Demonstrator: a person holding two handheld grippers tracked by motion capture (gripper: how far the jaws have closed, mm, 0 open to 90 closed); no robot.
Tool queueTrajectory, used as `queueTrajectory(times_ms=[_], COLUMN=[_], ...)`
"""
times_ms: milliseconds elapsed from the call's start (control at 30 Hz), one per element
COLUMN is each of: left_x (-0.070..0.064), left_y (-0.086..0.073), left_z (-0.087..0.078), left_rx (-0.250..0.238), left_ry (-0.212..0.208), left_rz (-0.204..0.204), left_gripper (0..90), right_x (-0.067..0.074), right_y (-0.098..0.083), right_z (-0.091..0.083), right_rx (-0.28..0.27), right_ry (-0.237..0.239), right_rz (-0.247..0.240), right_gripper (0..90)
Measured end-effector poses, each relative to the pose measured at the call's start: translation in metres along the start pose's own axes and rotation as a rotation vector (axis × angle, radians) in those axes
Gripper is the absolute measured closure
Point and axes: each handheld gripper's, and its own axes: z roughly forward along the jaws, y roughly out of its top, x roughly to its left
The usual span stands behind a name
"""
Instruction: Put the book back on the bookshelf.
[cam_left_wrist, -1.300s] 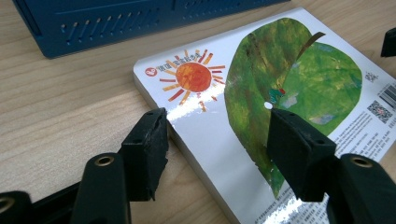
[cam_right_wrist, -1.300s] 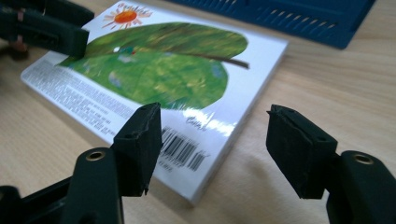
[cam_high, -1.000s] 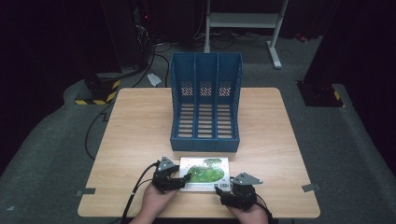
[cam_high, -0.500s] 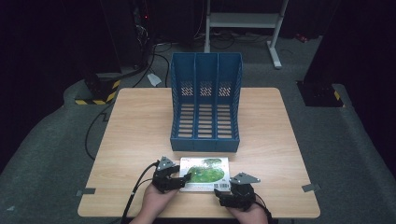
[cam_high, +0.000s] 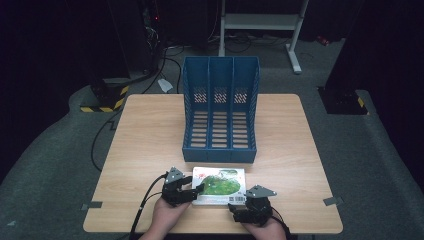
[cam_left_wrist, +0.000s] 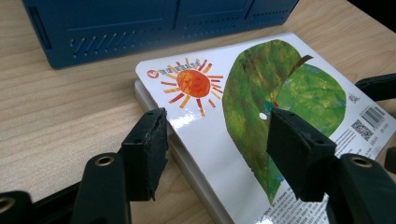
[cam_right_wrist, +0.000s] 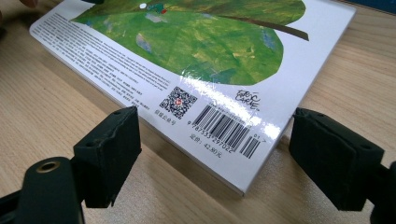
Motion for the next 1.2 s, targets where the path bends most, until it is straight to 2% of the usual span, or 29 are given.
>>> queueTrajectory(times_ms=[333,533,733,833,1067,1200], left_x=[-0.004,-0.005,-0.008,-0.010,-0.009,-0.007], left_y=[0.005,0.008,0.012,0.013,0.014,0.015], left_z=[-0.009,-0.012,-0.015,-0.017,-0.017,-0.015], left_rx=[-0.062,-0.077,-0.097,-0.109,-0.102,-0.095], left_ry=[-0.011,-0.020,-0.018,-0.027,-0.024,-0.033], left_rz=[0.018,0.023,0.046,0.042,0.052,0.036], left_gripper=[39.9,40.1,40.0,40.1,40.1,39.8], right_x=[0.001,0.001,0.002,0.002,0.001,0.000], right_y=[0.000,0.000,-0.001,-0.001,-0.001,-0.001], right_z=[0.000,0.001,0.001,0.001,0.000,0.000], right_rx=[0.001,-0.003,-0.002,-0.002,-0.008,-0.013], right_ry=[-0.005,-0.004,-0.012,-0.014,-0.022,-0.014], right_rz=[-0.012,-0.020,-0.027,-0.024,-0.022,-0.010], right_gripper=[15.4,14.7,14.8,15.0,18.7,18.9])
